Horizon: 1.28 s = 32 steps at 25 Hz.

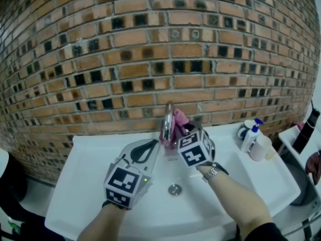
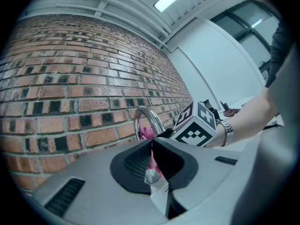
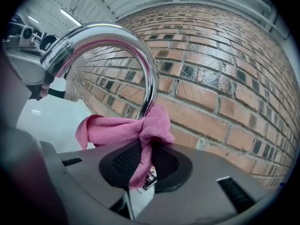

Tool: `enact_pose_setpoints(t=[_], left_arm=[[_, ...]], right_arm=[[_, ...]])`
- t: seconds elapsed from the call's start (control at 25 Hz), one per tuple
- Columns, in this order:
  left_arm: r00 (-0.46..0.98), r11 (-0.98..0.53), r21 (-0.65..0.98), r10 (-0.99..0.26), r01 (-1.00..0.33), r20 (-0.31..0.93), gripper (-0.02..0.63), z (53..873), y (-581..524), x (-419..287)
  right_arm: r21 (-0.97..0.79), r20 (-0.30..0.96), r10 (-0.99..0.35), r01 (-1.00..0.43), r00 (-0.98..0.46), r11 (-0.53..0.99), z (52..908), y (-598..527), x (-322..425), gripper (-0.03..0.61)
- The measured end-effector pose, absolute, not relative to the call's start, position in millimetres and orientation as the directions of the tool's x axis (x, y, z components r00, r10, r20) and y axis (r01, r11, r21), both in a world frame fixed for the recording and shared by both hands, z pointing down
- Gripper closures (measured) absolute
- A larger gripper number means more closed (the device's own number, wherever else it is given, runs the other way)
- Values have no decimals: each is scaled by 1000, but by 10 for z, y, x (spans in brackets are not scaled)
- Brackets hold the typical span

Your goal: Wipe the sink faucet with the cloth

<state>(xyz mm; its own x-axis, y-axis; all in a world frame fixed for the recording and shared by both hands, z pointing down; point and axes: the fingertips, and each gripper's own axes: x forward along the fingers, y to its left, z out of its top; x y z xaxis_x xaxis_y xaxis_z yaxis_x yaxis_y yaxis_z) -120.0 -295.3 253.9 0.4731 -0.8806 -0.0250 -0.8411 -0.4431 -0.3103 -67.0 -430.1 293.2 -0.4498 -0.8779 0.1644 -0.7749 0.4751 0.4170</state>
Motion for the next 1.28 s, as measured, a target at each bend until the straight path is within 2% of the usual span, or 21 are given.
enact_pose_setpoints(t=[1.28], left_arm=[[473, -451, -318, -881, -834, 10, 595, 2664, -2975, -1177]], right_arm=[[324, 301, -828, -766, -473, 556, 3639, -4137, -639, 514]])
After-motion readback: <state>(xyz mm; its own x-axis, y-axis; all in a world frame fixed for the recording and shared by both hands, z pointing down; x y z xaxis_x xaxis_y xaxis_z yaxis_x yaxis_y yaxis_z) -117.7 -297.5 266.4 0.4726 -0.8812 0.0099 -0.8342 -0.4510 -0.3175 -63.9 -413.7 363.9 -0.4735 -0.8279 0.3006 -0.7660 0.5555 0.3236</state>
